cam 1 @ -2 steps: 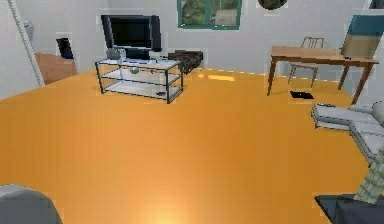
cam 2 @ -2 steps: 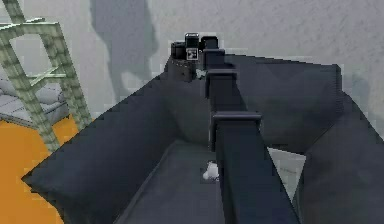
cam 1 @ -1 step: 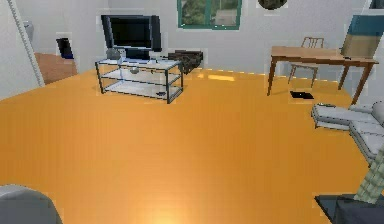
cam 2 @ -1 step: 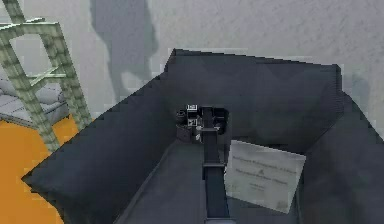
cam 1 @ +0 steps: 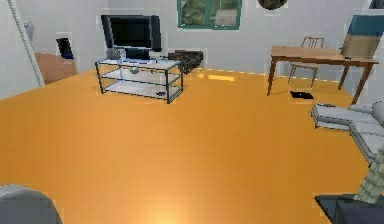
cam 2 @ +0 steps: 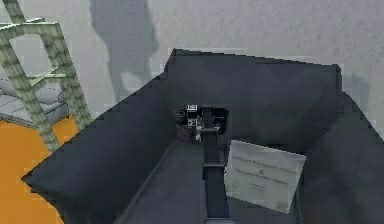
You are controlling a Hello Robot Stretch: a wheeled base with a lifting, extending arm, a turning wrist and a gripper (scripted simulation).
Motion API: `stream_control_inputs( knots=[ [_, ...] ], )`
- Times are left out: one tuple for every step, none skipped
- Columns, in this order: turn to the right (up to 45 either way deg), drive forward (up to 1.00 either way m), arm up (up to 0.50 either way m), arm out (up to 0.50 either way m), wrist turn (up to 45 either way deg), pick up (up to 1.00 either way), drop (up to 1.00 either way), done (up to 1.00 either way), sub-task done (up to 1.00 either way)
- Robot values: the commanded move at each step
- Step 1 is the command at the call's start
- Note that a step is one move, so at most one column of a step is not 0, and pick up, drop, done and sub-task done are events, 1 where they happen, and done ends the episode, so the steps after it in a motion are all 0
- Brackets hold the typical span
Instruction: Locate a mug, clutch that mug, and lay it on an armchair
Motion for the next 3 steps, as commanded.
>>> stream_control_inputs(
  knots=[
    [0.0,0.0,0.0,0.0,0.0,0.0,1.0,0.0,0.0],
    [0.0,0.0,0.1,0.0,0.0,0.0,0.0,0.0,0.0],
    [0.0,0.0,0.0,-0.08,0.0,0.0,0.0,0.0,0.0]
  ],
)
